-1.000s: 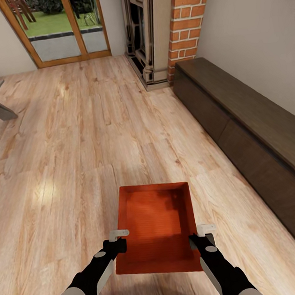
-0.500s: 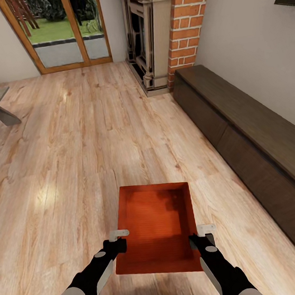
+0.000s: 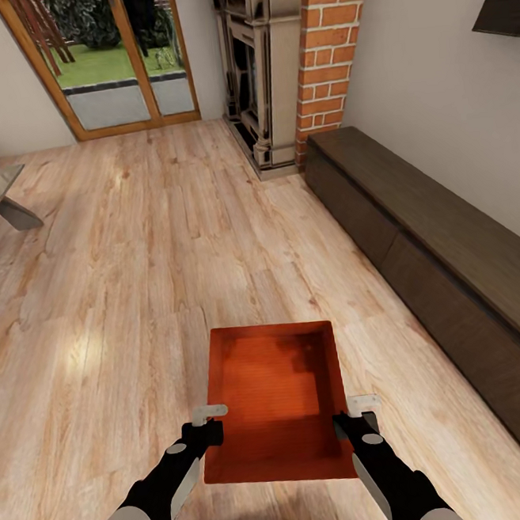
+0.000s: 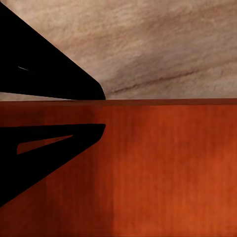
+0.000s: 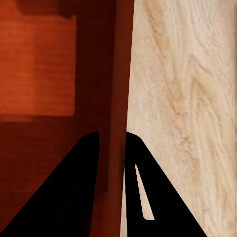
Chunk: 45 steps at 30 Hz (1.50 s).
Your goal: Move the two storage containers from the living room to the garage. In the garage, place one container on the floor and stack the other container on top of it (either order is fine).
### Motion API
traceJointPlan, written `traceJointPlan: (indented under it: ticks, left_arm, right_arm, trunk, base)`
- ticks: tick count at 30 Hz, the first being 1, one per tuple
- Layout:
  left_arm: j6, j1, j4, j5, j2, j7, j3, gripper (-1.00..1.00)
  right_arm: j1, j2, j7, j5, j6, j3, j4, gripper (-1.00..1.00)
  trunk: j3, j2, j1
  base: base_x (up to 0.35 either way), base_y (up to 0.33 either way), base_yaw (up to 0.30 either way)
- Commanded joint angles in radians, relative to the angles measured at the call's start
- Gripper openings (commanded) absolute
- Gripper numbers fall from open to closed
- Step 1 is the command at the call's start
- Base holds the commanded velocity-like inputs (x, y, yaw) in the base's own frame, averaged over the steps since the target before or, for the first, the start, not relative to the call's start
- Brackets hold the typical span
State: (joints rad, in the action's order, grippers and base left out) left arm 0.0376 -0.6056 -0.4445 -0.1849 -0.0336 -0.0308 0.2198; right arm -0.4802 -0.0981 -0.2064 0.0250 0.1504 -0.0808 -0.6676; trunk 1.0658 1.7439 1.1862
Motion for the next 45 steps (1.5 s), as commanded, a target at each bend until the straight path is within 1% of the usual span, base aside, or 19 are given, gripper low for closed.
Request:
traceJointPlan:
  ticks: [1, 45]
  left_arm:
    - [0.004, 0.0, -0.054, -0.013, 0.001, -0.006, 0.009, -1.0]
    - [0.005, 0.0, -0.053, -0.013, 0.001, -0.006, 0.009, -1.0]
  right_arm:
    - [0.0, 0.001, -0.027, 0.001, 0.009, 0.0, 0.003, -1.0]
    - [0.002, -0.002, -0.027, 0.001, 0.009, -0.002, 0.003, -1.0]
  trunk:
    - [-0.004, -0.007, -0.004]
    - [-0.211, -0.315, -0.173]
  base:
    - [0.0, 0.0, 0.0]
    - [0.0, 0.0, 0.0]
